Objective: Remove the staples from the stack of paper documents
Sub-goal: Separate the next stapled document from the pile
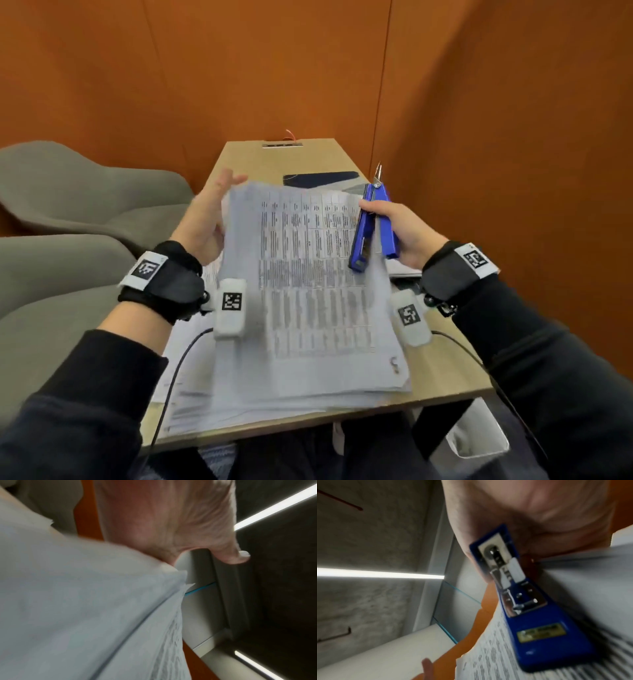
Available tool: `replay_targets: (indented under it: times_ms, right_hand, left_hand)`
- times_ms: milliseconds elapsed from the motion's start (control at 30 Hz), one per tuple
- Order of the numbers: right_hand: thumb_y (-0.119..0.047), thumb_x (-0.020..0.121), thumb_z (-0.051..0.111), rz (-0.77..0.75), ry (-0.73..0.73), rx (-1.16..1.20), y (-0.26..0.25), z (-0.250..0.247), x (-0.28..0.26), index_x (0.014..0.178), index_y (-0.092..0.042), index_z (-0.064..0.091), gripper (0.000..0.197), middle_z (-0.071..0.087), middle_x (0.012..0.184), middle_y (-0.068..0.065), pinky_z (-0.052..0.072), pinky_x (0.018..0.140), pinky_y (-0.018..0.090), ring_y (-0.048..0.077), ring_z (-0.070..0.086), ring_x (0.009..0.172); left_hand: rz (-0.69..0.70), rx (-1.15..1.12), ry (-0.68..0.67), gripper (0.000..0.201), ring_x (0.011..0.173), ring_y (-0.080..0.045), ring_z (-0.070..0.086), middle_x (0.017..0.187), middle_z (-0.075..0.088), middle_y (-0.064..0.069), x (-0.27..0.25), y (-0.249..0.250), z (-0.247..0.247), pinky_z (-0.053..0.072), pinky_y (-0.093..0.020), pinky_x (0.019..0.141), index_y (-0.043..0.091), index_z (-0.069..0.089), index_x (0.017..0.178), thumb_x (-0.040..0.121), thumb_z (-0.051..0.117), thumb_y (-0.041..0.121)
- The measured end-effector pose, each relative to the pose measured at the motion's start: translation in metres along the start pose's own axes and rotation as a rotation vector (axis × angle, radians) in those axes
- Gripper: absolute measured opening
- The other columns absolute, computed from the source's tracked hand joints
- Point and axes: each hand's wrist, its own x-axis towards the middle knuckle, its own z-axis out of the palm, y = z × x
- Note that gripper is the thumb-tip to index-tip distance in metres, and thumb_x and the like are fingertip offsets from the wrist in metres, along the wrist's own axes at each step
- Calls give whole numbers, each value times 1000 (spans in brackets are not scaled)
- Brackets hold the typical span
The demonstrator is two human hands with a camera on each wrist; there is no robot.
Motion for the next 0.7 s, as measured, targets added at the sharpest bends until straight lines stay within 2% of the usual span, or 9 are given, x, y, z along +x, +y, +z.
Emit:
replay_targets:
  times_ms: [100, 167, 267, 333, 400, 467, 533, 633, 700]
  right_hand:
    - [-30, 93, 62, 126, 27, -126, -9, -30, -5, 107, -12, 63, 23, 76, 90, 4, 56, 57, 25, 17, 72, 72]
    - [-27, 94, 62, 219, 39, -234, -10, -49, -11, 98, -12, 62, 15, 74, 77, 3, 51, 46, 21, 14, 69, 59]
    - [-29, 92, 65, 344, 29, -476, -3, -70, -16, 97, -9, 63, 21, 73, 77, 5, 55, 57, 28, 18, 68, 61]
    - [-37, 90, 67, 368, 50, -755, 3, -77, -18, 89, -11, 61, 27, 70, 76, 4, 52, 61, 28, 20, 64, 61]
    - [-49, 87, 66, 319, 71, -1066, 6, -85, -16, 85, -12, 59, 37, 66, 79, 4, 42, 61, 27, 20, 57, 61]
    - [-54, 87, 63, 291, 38, -1173, 12, -91, -13, 94, -10, 64, 44, 68, 89, 9, 38, 63, 29, 21, 56, 65]
    - [-58, 85, 61, 362, -17, -1231, 22, -94, -11, 87, -10, 60, 48, 63, 84, 10, 33, 62, 30, 23, 52, 63]
    - [-57, 84, 63, 416, -8, -1235, 37, -99, -11, 69, -15, 41, 50, 46, 64, 3, 26, 55, 29, 19, 38, 50]
    - [-56, 83, 65, 401, 13, -1177, 40, -100, -11, 69, -15, 41, 50, 45, 64, 4, 26, 56, 30, 20, 36, 50]
  left_hand:
    - [-187, -48, -328, 89, 114, -22, 62, 125, 65, -4, 1, -28, 17, 54, -38, 89, 19, 54, 130, 62, 66, 74]
    - [-240, 24, -408, 79, 109, -21, 64, 122, 66, -5, 2, -52, 36, 57, -33, 83, 18, 56, 129, 61, 82, 50]
    - [-252, 218, -409, 39, 91, -19, 68, 113, 69, -11, 6, -86, 69, 58, -24, 73, 11, 60, 123, 85, 66, 2]
    - [-305, 336, -460, 30, 72, -11, 68, 98, 73, -10, 12, -107, 86, 54, -17, 56, 7, 64, 113, 86, 61, -6]
    - [-360, 380, -482, 27, 65, -10, 69, 89, 73, -11, 18, -123, 98, 53, -15, 52, 1, 62, 111, 87, 58, -11]
    - [-380, 419, -452, 21, 62, -10, 70, 89, 71, -15, 22, -132, 111, 56, -18, 54, -5, 60, 112, 91, 54, -6]
    - [-386, 524, -438, 21, 62, -12, 69, 92, 69, -15, 18, -131, 125, 58, -23, 63, -3, 60, 108, 97, 52, 12]
    - [-422, 846, -635, 37, 76, -18, 67, 98, 69, -11, 10, -119, 139, 58, -30, 74, 9, 59, 109, 91, 59, 40]
    - [-387, 1106, -767, 41, 86, -21, 66, 102, 65, -6, 5, -116, 142, 57, -31, 77, 18, 55, 112, 82, 71, 40]
